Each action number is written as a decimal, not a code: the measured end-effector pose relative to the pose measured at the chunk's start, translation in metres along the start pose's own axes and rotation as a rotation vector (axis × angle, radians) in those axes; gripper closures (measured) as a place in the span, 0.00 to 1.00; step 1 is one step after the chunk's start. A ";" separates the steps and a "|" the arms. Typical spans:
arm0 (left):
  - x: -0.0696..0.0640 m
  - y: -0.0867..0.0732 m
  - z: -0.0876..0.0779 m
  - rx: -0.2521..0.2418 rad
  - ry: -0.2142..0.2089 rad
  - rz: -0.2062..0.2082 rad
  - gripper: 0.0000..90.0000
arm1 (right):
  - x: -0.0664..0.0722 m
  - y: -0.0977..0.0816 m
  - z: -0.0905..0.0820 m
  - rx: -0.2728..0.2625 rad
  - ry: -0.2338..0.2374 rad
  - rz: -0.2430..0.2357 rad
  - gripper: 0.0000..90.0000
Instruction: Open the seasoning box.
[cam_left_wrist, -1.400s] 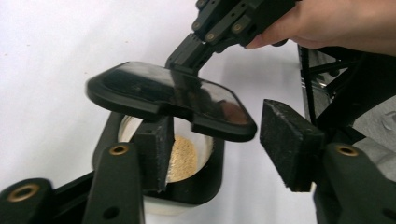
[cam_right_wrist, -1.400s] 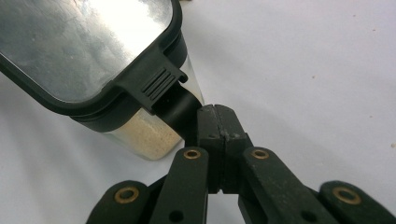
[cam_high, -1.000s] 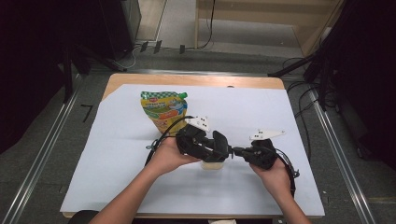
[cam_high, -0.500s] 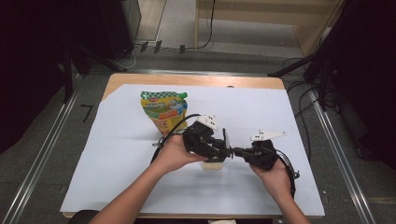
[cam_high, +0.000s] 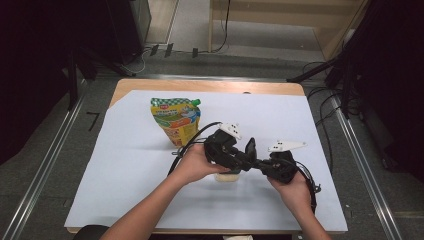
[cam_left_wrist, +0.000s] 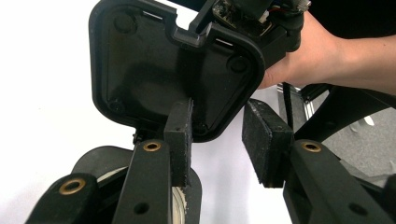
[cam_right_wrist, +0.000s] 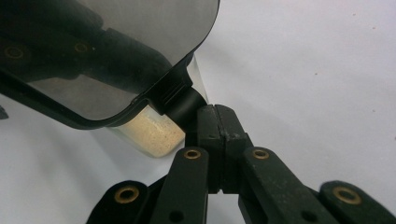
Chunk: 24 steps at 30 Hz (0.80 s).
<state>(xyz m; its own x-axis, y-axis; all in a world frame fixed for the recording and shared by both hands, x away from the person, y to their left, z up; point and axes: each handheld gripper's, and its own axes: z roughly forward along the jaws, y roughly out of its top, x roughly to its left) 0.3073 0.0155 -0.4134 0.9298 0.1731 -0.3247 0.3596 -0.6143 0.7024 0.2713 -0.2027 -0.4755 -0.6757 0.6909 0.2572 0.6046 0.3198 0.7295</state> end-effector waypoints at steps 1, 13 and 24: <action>0.000 0.000 -0.001 -0.001 -0.001 0.000 0.70 | 0.000 0.000 0.000 -0.001 0.000 0.001 1.00; 0.002 -0.010 -0.030 -0.040 0.019 -0.019 0.65 | 0.013 -0.007 -0.021 -0.026 0.009 0.013 0.96; 0.009 -0.025 -0.057 -0.068 0.047 -0.064 0.64 | 0.052 -0.018 -0.029 -0.034 0.103 -0.047 0.84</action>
<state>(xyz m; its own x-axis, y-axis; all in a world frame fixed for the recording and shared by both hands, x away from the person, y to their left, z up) 0.3105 0.0766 -0.3977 0.9066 0.2472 -0.3419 0.4218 -0.5473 0.7229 0.2124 -0.1913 -0.4567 -0.7438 0.6047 0.2846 0.5576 0.3267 0.7632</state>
